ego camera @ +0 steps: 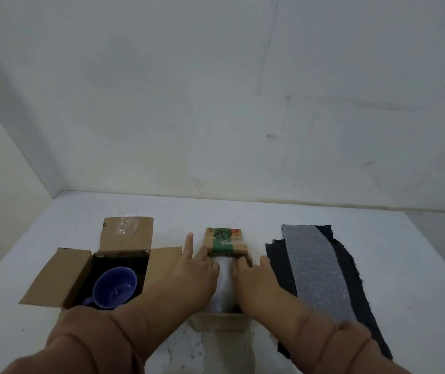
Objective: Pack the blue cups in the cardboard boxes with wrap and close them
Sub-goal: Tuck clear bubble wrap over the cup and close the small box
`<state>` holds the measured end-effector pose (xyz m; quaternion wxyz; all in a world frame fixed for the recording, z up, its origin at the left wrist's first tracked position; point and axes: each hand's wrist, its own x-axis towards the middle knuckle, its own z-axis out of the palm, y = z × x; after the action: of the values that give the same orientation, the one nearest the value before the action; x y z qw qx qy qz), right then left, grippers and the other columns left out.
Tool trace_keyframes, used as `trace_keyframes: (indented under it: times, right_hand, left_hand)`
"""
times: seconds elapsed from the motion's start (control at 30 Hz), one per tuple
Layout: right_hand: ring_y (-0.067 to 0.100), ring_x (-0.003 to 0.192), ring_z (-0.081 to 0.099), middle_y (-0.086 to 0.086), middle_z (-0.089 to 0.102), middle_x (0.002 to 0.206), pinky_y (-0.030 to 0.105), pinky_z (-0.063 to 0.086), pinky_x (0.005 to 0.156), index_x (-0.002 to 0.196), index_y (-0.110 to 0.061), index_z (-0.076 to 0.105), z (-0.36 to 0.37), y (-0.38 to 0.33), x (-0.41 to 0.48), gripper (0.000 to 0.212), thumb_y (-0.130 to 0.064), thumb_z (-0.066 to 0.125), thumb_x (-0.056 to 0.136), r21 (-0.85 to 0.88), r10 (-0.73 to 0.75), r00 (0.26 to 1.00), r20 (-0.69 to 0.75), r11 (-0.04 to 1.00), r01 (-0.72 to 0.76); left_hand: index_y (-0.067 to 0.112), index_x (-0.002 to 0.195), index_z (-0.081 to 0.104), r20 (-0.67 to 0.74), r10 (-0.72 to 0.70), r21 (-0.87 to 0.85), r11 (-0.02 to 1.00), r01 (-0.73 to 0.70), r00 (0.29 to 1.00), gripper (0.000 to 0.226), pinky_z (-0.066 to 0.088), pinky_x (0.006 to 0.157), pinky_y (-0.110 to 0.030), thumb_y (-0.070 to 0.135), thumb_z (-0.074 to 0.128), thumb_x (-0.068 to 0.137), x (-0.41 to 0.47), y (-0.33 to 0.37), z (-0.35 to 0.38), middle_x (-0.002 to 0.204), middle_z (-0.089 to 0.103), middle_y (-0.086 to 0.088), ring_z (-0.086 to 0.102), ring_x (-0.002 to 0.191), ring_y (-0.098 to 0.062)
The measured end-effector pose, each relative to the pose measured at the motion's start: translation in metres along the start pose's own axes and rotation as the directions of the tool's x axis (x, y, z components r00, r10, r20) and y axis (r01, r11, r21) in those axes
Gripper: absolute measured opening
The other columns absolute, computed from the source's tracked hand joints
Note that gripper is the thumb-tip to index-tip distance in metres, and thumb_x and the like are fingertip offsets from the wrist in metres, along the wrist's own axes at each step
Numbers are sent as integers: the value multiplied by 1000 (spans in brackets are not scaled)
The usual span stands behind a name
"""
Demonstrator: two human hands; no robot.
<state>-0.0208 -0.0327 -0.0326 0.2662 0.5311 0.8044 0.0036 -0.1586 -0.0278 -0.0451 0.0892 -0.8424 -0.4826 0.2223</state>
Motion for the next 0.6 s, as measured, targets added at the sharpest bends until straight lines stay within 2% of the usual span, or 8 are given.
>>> trace_keyframes:
  times: [0.1,0.17,0.3,0.43,0.53,0.6]
  right_hand:
    - [29,123,46,14,22,151,53,12,111,147,-7,9,1,3,1,78,-28,55,88,55,9,1000,15,998,-10]
    - [29,120,48,11,25,148,55,13,109,147,-11,12,0,8,2,77,-28,56,86,111,8,999,34,994,-12]
    - [33,121,50,9,12,155,57,12,109,148,-12,6,3,6,6,81,-25,56,87,152,24,998,57,988,-33]
    - [35,110,54,9,25,146,56,18,105,145,-15,16,11,6,6,76,-21,59,83,203,51,999,-13,978,-48]
    - [33,118,44,2,26,147,56,17,103,143,-23,20,21,16,1,77,-28,61,79,322,27,999,-47,947,-10]
    - [26,128,35,-6,30,150,54,13,108,142,-32,26,29,29,-5,70,-32,58,79,512,19,996,-92,858,31]
  left_hand:
    - [9,132,42,20,-4,25,1000,4,1000,54,-21,98,-71,33,57,86,-2,2,-1,145,39,-14,-1,144,-37]
    - [10,136,37,35,-4,29,1000,3,999,63,-20,99,-72,39,58,84,-3,-2,-3,148,31,-19,1,143,-40]
    - [16,132,44,86,10,-27,1000,-8,996,64,-17,101,-73,43,65,78,-3,-8,-9,146,36,-15,6,141,-36]
    - [11,133,39,117,-57,-50,997,64,991,59,-20,99,-70,30,62,82,1,8,-12,147,37,-14,-6,144,-38]
    - [10,136,37,100,-73,-55,995,79,992,59,-20,100,-69,30,58,85,-2,11,-13,151,32,-14,-9,143,-38]
    - [13,137,37,122,-76,-110,990,90,990,65,-15,104,-68,34,62,81,-2,3,-15,153,28,-12,-3,144,-35]
